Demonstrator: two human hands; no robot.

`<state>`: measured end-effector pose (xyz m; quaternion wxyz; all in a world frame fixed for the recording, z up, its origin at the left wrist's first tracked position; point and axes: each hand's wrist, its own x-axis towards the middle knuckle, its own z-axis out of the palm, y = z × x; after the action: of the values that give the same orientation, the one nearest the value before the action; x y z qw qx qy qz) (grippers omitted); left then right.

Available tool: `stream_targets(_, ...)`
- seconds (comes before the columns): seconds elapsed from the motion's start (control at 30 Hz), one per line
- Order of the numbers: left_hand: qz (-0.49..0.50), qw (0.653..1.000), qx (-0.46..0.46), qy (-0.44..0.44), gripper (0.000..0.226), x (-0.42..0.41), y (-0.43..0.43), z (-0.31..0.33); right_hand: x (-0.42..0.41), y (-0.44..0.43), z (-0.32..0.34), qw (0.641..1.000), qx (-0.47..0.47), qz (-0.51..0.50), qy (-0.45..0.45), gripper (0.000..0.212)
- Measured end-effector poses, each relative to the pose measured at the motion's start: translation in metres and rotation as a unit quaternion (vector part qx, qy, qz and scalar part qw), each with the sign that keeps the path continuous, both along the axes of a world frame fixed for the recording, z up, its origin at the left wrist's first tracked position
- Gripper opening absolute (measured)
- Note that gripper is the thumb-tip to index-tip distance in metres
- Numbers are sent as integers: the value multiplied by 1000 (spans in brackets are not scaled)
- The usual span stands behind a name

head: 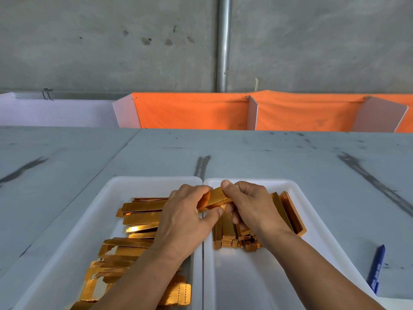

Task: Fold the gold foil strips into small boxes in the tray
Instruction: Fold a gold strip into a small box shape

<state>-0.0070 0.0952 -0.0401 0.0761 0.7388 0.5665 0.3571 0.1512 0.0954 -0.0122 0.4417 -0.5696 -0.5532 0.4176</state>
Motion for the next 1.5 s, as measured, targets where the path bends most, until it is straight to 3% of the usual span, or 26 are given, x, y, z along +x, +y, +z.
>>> stream_targets(0.17, -31, 999, -17, -29, 60, 0, 0, -1, -1, 0, -2, 999, -7, 6, -36, 52)
stream_targets(0.3, -55, 997, -22, -49, 50, 0, -1, -1, -1, 0, 0, 999, -3, 19, -37, 51)
stream_targets(0.43, -61, 996, -16, -67, 41, 0, 0, -1, 0, -1, 3, 1000, -8, 22, 0, 53)
stream_targets(0.7, -51, 996, -18, -69, 53, -2, 2, 0, 2, -3, 9, 993, 29, 20, 113, 18)
stream_targets(0.8, -38, 997, -18, -57, 53, -1, 2, 1, 1, -4, 6, 994, 64, -2, 85, 12)
stream_targets(1.0, -6, 999, -20, -32, 48, -1, 2, 0, 0, -4, -1, 983, 169, -29, -58, 20)
stream_targets(1.3, 3, 1000, -12, 2, 44, 0, 1, 2, -3, 0, -6, 963, 198, -46, -178, 10)
stream_targets(1.5, 12, 999, 0, 48, 36, 2, -1, 6, -2, 0, -6, 965, 186, -46, -180, 9)
